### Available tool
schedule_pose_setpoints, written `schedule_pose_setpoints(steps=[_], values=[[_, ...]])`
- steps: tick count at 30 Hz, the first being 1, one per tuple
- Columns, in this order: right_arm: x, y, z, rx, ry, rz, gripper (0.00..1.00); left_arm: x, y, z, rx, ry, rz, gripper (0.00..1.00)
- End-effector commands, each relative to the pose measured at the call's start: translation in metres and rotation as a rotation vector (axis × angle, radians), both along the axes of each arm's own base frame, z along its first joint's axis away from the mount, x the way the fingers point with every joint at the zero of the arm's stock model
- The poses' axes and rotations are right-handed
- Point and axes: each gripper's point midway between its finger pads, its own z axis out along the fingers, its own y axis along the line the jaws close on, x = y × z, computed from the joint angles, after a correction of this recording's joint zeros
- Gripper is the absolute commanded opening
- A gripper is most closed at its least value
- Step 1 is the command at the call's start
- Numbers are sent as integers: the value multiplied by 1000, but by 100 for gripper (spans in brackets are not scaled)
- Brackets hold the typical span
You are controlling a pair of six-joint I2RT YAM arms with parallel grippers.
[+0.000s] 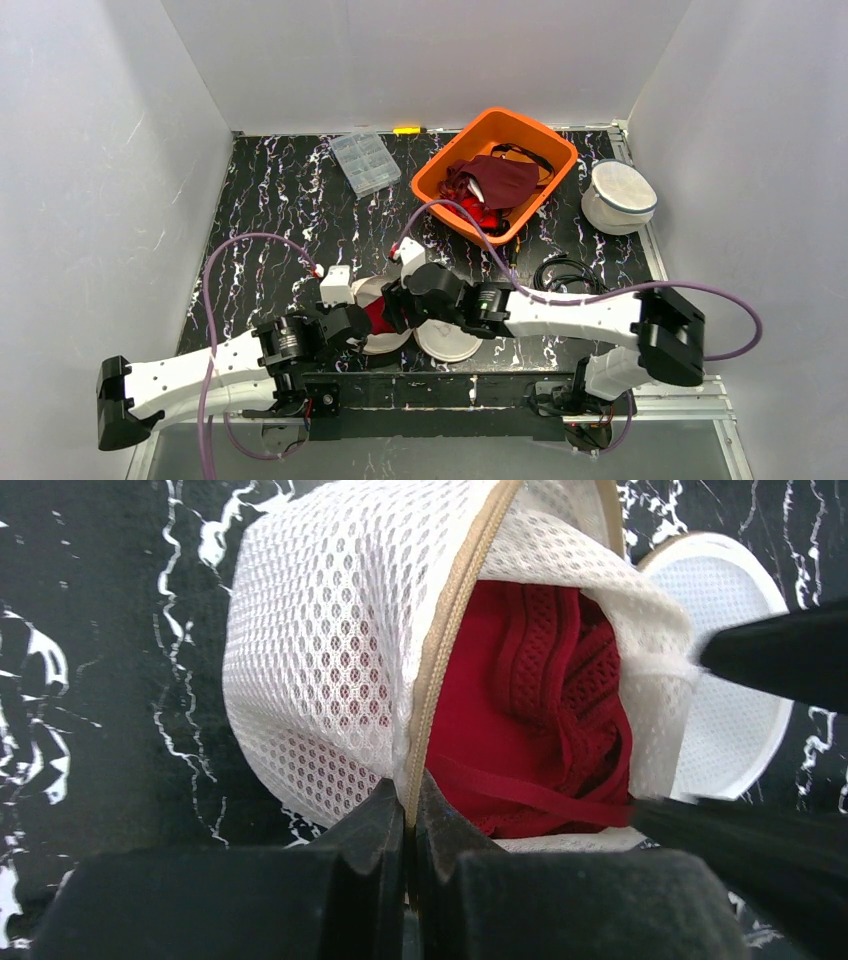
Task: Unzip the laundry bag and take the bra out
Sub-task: Pick up the bra from the laundry bag.
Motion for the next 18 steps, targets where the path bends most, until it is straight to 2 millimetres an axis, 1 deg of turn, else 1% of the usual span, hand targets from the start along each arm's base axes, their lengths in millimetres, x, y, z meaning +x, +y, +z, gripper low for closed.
schedule_pose_setpoints(steps=[1, 4, 6, 8, 9, 11, 14, 18], values=[[-2, 19, -22, -52, -4, 76, 65, -9, -4, -9, -29, 42, -41, 0], [-2, 27, -35, -63, 7, 86, 66, -12, -3, -11, -37, 59, -39, 0], [-1, 27, -44, -78, 10, 83, 67, -14, -2, -13, -43, 66, -36, 0], [0, 25, -52, -98, 13, 73, 64, -15, 0, -16, -45, 71, -32, 0], [1, 24, -55, -105, 15, 67, 60, -15, 1, -17, -45, 71, -30, 0], [1, 22, -57, -105, 17, 60, 49, -16, 2, -20, -44, 73, -27, 0], [3, 19, -54, -95, 12, 40, 28, -16, 2, -22, -42, 74, -22, 0], [5, 15, -37, -52, -11, 18, 1, -16, 4, -24, -33, 77, -19, 0]])
